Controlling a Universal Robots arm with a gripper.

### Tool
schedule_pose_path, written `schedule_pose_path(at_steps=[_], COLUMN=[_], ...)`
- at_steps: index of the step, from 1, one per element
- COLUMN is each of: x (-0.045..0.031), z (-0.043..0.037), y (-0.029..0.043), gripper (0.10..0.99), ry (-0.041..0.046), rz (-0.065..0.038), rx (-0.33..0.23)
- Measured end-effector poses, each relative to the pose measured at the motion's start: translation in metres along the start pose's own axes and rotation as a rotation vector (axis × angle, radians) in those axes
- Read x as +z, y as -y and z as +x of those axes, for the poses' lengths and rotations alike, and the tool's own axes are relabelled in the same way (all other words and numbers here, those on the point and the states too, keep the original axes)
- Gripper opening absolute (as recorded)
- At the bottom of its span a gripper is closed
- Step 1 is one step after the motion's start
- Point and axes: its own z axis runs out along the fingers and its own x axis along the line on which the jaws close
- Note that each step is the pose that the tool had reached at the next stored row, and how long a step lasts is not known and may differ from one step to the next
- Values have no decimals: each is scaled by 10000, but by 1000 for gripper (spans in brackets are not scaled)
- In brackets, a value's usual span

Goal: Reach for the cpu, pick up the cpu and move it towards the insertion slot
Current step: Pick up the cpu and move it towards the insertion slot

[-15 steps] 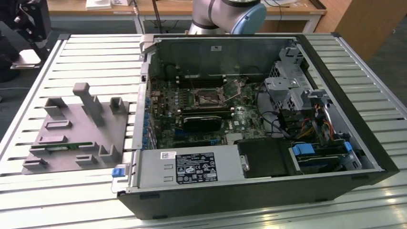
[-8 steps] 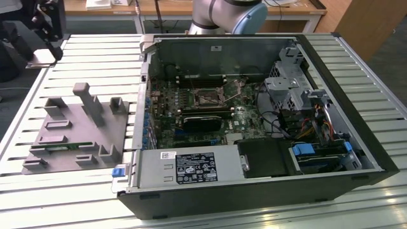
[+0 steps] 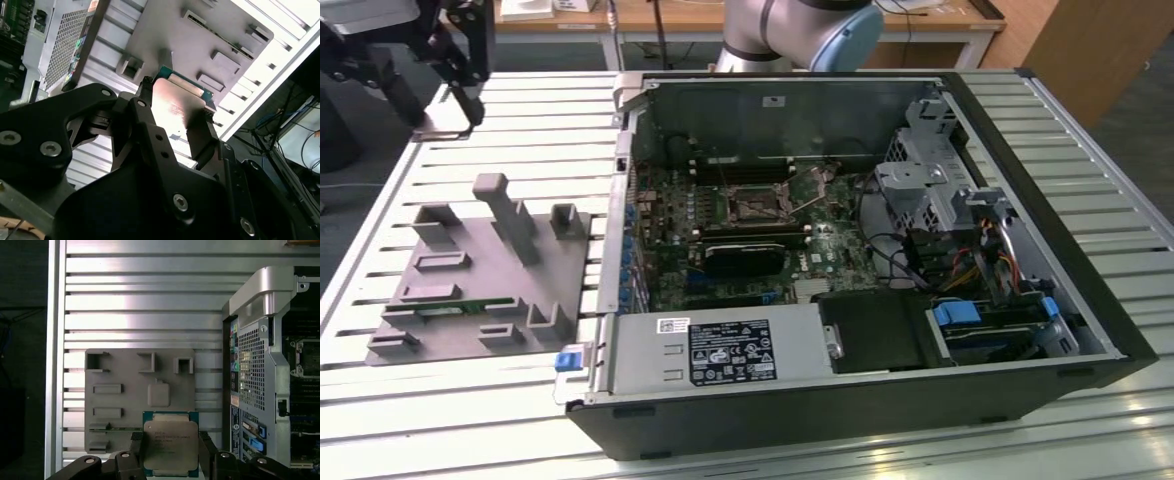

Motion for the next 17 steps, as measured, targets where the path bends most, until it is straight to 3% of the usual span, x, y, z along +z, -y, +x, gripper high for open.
schedule_pose_path(at_steps=[17], x=[-4], z=[-474], y=[-8], gripper=[525], ry=[0], rz=[-13], rx=[-1])
